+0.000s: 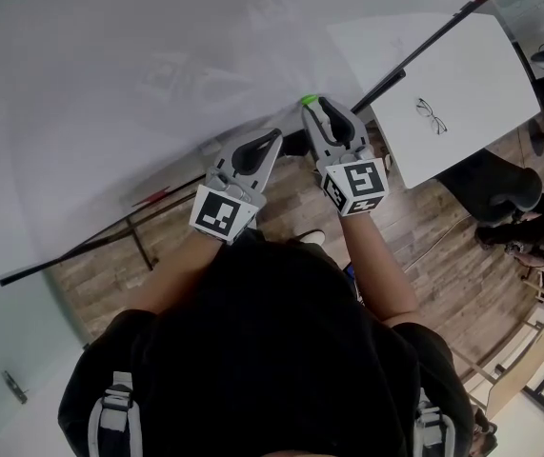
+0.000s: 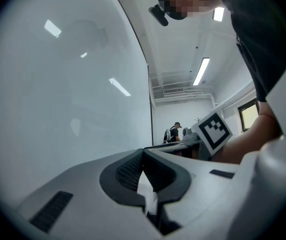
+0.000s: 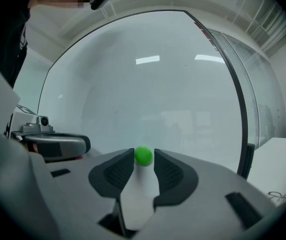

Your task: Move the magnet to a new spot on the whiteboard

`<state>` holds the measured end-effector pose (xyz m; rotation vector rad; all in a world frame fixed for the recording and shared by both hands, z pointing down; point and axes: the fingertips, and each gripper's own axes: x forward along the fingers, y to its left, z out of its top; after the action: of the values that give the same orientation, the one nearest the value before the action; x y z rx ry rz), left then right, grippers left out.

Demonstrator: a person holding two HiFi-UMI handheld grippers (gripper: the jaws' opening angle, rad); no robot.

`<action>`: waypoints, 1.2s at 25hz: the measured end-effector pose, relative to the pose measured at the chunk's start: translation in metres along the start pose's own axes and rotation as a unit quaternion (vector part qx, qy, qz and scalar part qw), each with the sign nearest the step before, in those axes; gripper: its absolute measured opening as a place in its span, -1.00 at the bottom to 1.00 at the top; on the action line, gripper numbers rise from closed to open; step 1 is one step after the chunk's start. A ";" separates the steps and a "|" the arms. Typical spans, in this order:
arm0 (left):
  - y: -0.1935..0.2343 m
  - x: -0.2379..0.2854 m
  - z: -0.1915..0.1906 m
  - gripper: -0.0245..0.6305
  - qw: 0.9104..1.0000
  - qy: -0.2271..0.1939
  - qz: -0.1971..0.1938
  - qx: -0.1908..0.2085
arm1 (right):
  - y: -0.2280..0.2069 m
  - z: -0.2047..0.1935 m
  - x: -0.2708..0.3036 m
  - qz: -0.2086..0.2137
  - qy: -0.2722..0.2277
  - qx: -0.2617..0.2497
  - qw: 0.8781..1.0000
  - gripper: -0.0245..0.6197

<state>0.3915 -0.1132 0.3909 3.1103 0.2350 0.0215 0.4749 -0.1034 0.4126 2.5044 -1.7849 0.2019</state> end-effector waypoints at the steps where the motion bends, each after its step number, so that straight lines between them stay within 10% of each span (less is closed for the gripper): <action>1: 0.001 0.000 0.000 -0.92 1.000 0.001 0.001 0.000 | -0.001 0.001 -0.003 0.002 -0.002 0.000 1.000 -0.55; 16: -0.018 -0.005 0.020 -0.92 1.000 0.003 0.009 0.019 | 0.021 0.042 -0.068 0.112 -0.047 -0.011 0.992 -0.89; 30: -0.044 -0.002 0.017 -0.92 1.000 0.002 -0.008 0.013 | 0.023 0.027 -0.093 0.126 -0.042 -0.025 0.991 -0.92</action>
<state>0.3829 -0.0707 0.3726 3.1350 0.2628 0.0242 0.4255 -0.0272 0.3726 2.2810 -2.1084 0.0602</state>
